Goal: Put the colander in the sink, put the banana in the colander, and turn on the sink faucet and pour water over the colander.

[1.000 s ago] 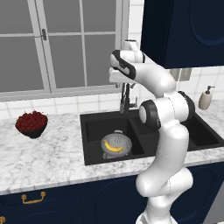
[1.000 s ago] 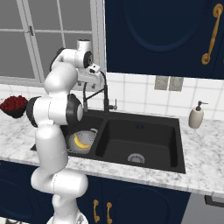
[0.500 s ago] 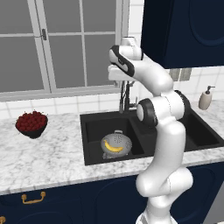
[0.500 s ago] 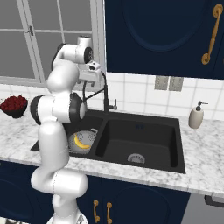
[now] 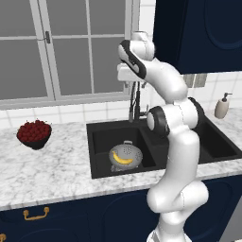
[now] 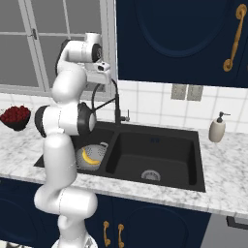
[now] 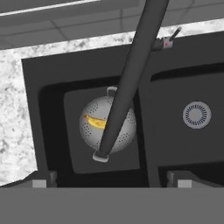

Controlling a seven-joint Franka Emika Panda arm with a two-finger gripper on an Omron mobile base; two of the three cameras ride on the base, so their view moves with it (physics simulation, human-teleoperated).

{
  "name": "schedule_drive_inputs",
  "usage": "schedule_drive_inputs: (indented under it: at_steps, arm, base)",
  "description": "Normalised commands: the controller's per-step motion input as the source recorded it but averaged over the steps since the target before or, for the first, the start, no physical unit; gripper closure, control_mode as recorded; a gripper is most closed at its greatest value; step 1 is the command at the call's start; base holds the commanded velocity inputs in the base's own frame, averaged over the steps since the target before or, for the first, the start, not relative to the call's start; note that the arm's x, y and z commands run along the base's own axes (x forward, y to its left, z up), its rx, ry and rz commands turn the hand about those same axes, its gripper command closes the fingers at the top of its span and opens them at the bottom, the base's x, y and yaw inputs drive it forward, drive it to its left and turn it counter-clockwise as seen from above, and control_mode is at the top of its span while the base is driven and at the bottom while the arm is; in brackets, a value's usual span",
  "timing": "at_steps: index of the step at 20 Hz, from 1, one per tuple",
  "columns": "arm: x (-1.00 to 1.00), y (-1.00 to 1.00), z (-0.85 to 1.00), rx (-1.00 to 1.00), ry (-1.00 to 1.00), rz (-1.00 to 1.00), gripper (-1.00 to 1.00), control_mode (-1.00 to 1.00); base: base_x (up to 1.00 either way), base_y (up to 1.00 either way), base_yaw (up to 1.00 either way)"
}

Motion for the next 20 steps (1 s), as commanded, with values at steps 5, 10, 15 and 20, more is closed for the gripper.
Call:
schedule_drive_inputs:
  at_steps: [5, 10, 15, 20]
  arm:
    - [-0.73, -0.35, 0.06, 0.00, 0.00, 0.00, -1.00, -1.00]
    - [-0.99, -0.65, -0.03, 0.00, -0.04, 0.00, -1.00, -1.00]
    - [-1.00, -0.38, -0.18, 0.00, -0.16, 0.02, -1.00, -1.00]
    - [-0.86, -0.13, -0.30, 0.00, -0.25, 0.07, -1.00, -1.00]
  base:
    - [0.00, 0.00, 0.00]
    - [0.00, 0.00, 0.00]
    - [0.00, 0.00, 0.00]
    - [0.00, 0.00, 0.00]
